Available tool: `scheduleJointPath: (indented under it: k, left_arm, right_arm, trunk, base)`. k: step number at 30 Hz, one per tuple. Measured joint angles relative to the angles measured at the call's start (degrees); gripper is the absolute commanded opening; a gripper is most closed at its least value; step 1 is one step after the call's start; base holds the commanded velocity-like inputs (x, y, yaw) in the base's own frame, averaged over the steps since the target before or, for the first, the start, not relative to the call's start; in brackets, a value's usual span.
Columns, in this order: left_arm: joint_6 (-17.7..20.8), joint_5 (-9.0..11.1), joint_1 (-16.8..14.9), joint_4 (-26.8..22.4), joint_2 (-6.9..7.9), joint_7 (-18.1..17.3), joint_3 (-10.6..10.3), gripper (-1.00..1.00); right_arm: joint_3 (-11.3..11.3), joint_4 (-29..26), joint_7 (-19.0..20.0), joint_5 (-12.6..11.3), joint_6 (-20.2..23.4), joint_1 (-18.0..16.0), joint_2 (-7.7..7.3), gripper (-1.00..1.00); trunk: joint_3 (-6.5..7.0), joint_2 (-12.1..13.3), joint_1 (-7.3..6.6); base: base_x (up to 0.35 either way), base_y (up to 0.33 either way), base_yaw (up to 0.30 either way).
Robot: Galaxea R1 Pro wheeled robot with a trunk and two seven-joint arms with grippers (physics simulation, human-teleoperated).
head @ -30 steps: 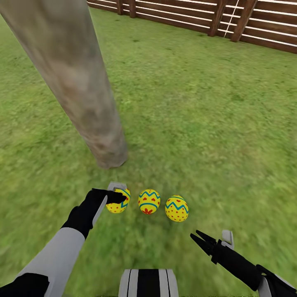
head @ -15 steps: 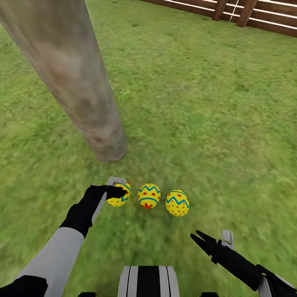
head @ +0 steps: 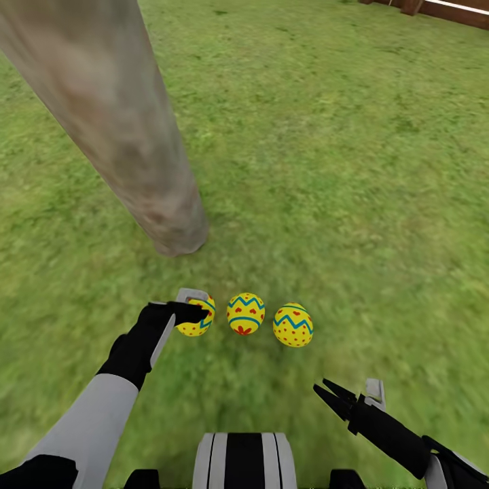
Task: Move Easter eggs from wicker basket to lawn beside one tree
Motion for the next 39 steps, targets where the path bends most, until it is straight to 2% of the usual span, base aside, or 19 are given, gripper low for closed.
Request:
scheduleJointPath:
  k: [12, 19, 23, 24, 30, 35, 39]
  left_arm:
    - [-0.5, 0.1, 0.0, -1.3, 0.00, -0.1, 0.0, -1.00]
    - [-0.6, 0.4, 0.0, -4.5, 0.05, -0.1, -0.1, -1.00]
    - [-0.5, 0.3, 0.0, -4.6, 0.02, -0.1, -0.1, -1.00]
    - [-0.5, 0.3, 0.0, -4.6, 0.01, -0.1, 0.0, 1.00]
    - [-0.5, 0.4, 0.0, -4.4, 0.04, 0.0, 0.2, 1.00]
    - [-0.5, 0.3, 0.0, -2.1, 0.00, -0.1, 0.1, 1.00]
    - [-0.5, 0.0, 0.0, -2.0, 0.02, -0.1, 0.1, 1.00]
  right_arm:
    - [0.0, 0.0, 0.0, 0.1, 0.0, 0.0, 0.00, 1.00]
    - [0.0, 0.0, -0.1, 0.1, 0.0, 0.0, 0.02, 1.00]
    - [0.0, 0.0, -0.1, 0.1, 0.0, 0.0, 0.02, 1.00]
    - [0.0, 0.0, -0.1, 0.1, 0.0, 0.0, 0.02, 1.00]
    - [0.0, 0.0, -0.1, 0.1, 0.0, 0.0, 0.01, 1.00]
    - [0.0, 0.0, -0.1, 0.1, 0.0, 0.0, -0.01, 1.00]
    - [0.0, 0.0, -0.1, 0.1, 0.0, 0.0, -0.05, 1.00]
  trunk:
    - [-2.66, -0.2, 0.30]
    - [-4.20, -0.3, 0.47]
    - [-4.21, -0.3, 0.47]
    - [-4.21, -0.3, 0.47]
    - [-4.21, -0.3, 0.48]
    - [-3.11, -0.2, 0.35]
    - [-2.23, -0.1, 0.25]
  base:
    - [0.000, 0.000, 0.000]
    - [0.000, 0.000, 0.000]
    - [0.000, 0.000, 0.000]
    - [0.000, 0.000, 0.000]
    - [0.000, 0.000, 0.000]
    - [0.000, 0.000, 0.000]
    - [0.000, 0.000, 0.000]
